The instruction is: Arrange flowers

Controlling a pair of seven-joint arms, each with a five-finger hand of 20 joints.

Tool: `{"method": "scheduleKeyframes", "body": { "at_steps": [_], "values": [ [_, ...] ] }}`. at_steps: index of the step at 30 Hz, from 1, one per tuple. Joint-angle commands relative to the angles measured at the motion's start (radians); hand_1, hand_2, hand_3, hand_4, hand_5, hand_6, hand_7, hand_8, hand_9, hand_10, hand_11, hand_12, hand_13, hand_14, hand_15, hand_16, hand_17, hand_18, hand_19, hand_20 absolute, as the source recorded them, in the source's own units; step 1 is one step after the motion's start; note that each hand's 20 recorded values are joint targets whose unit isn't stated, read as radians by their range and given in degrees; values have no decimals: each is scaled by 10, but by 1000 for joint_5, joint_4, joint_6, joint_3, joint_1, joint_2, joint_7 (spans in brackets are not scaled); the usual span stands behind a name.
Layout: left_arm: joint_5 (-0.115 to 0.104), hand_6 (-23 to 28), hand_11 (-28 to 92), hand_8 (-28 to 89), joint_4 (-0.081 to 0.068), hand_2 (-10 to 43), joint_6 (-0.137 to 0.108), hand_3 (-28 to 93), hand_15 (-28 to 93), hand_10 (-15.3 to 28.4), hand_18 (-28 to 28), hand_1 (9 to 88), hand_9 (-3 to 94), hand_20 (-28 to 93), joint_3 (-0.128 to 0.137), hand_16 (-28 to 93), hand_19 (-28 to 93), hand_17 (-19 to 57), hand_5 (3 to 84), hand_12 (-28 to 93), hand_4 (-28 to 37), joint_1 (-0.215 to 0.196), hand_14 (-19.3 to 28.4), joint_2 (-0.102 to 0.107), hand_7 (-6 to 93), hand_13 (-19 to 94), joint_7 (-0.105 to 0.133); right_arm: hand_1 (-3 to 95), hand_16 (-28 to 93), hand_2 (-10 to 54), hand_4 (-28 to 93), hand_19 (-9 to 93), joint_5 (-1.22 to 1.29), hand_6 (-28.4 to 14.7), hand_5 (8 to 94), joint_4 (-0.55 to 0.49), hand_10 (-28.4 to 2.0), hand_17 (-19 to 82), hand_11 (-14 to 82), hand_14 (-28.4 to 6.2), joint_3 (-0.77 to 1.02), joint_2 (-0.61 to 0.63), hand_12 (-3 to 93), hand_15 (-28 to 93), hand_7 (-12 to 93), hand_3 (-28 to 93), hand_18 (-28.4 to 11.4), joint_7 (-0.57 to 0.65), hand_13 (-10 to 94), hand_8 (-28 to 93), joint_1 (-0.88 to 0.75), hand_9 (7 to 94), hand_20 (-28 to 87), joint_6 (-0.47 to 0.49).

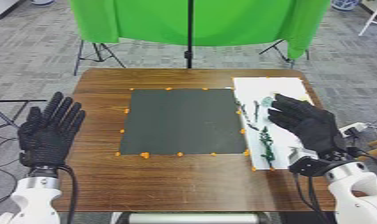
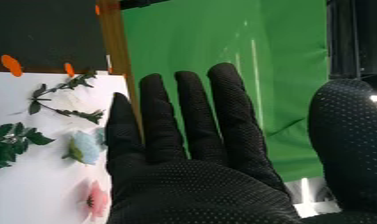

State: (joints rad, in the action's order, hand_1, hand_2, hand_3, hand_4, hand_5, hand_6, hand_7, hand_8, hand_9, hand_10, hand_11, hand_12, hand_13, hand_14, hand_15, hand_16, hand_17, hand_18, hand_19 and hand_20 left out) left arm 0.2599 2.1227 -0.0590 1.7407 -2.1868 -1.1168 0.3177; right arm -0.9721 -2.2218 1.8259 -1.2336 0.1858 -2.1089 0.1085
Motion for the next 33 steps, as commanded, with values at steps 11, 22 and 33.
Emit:
{"method": "scheduleKeyframes", "body": {
  "at_steps": [11, 22, 33],
  "values": [
    [-31, 82, 124, -103, 8, 172, 7, 732, 155, 124, 97, 252, 340, 63, 8, -101, 264, -44, 402, 10, -283, -46, 109, -20, 58, 234, 13, 180, 96, 11, -266, 196, -513, -88, 492, -54, -156, 141, 66, -155, -23, 39, 79, 107, 90, 839, -115, 106, 339, -119, 4, 430, 123, -57],
    [-104, 85, 130, -100, 7, 173, 9, 732, 167, 130, 97, 252, 355, 64, -1, -101, 266, -44, 410, 19, -283, -45, 112, -25, 63, 243, 18, 182, 187, -95, -282, 730, -1363, -68, 566, -76, -201, 208, 436, -175, -180, 120, 251, 641, 277, 756, -232, 330, 506, -148, -7, 542, 219, -66],
    [-127, 87, 134, -98, 7, 174, 0, 734, 176, 132, 99, 252, 363, 67, -13, -97, 270, -46, 418, 29, -283, -42, 117, -25, 69, 253, 14, 195, 255, -95, -282, 820, -1722, -65, 569, 32, -214, 230, 628, -198, -351, 230, 356, 788, 550, 725, -256, 463, 517, -184, 83, 541, 253, 50]
  ]
}}
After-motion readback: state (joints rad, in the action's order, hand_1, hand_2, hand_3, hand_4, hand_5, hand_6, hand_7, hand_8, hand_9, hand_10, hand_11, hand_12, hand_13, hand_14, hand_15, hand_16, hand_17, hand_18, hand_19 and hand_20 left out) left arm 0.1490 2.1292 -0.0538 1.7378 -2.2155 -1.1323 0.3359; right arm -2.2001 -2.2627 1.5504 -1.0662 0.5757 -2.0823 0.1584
